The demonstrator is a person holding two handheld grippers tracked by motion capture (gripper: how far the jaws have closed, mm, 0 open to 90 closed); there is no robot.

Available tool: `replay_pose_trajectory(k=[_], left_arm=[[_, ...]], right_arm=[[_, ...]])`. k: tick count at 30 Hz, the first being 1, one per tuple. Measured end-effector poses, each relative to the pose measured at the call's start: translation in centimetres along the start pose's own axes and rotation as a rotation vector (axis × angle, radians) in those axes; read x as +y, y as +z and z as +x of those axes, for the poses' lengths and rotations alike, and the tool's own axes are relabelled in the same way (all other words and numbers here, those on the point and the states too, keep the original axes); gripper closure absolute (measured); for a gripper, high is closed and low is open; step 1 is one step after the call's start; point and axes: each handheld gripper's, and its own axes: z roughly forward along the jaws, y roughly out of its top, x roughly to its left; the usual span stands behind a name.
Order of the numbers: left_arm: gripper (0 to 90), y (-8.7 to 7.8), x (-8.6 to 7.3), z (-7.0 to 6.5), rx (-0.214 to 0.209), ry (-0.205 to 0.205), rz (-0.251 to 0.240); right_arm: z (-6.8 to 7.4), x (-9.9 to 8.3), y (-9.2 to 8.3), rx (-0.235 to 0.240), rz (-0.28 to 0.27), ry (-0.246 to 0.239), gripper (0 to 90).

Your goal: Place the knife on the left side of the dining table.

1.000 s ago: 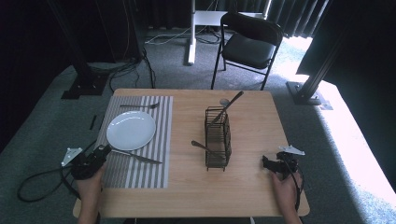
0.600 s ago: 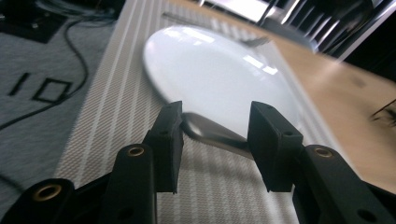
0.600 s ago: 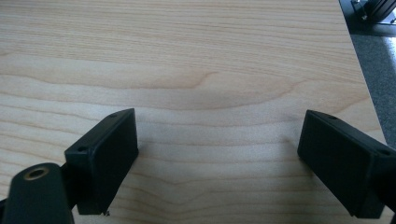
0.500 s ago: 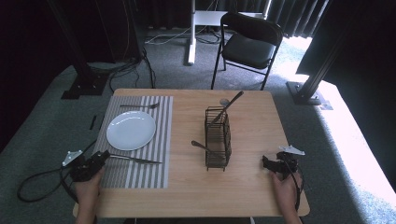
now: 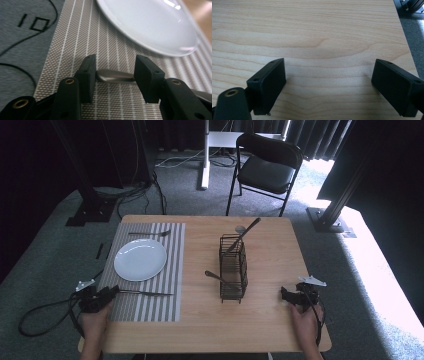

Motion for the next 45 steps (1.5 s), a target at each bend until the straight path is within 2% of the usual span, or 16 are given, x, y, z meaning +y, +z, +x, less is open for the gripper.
replay_pose_trajectory(k=[6,10,13,14,16,18,19,21,22,27,33,35,36,37,40,45], left_arm=[[47.5,-0.5,-0.3,-0.3,0.010,0.012,-0.031],[38.7,-1.4,-1.0,-1.3,0.018,0.079,-0.059],[33.9,-1.7,-1.3,-1.7,0.014,0.093,-0.064],[32.4,-2.1,-1.6,-2.1,0.013,0.125,-0.070],[29.6,-2.4,-2.0,-2.4,0.023,0.140,-0.074],[28.0,-2.7,-2.3,-2.5,0.001,0.141,-0.055],[28.0,-2.8,-2.5,-2.7,0.012,0.140,-0.048],[23.4,-3.0,-2.8,-2.9,0.010,0.135,-0.057],[19.3,-3.3,-3.1,-3.2,0.004,0.155,-0.056],[13.8,-4.0,-3.4,-3.4,-0.003,0.169,-0.069],[9.0,-4.3,-4.1,-3.6,0.069,0.214,-0.047],[0.0,-4.2,-4.2,-3.6,0.077,0.232,-0.034],[0.0,-4.1,-4.3,-3.7,0.110,0.256,-0.027],[0.0,-4.1,-4.3,-3.7,0.110,0.256,-0.027],[0.0,-3.8,-4.3,-3.8,0.146,0.303,-0.031],[0.0,-3.5,-4.3,-3.8,0.160,0.327,-0.016]], right_arm=[[0.0,0.0,0.0,0.000,0.000,0.000,11.6],[0.0,0.0,0.0,0.000,0.000,0.000,11.6],[0.0,0.0,0.0,0.000,0.000,0.000,11.6],[0.0,0.0,0.0,0.000,0.000,0.000,11.6],[0.0,0.0,0.0,0.000,0.000,0.000,11.7],[0.0,0.0,0.0,0.000,0.000,0.000,11.6],[0.0,0.0,0.0,0.000,0.000,0.000,11.6],[0.0,0.0,0.0,0.000,0.000,0.000,11.7],[0.0,0.0,0.0,0.000,0.000,0.000,11.6],[0.0,0.0,0.0,0.000,0.000,0.000,11.6],[0.0,0.0,0.0,0.000,0.000,0.000,11.6],[0.0,0.0,0.0,0.000,0.000,0.000,11.6],[0.0,0.0,0.0,0.000,0.000,0.000,11.6],[0.0,0.0,0.0,0.000,0.000,0.000,11.6],[0.0,0.0,0.0,0.000,0.000,0.000,11.6],[0.0,0.0,0.0,0.000,0.000,0.000,11.6]])
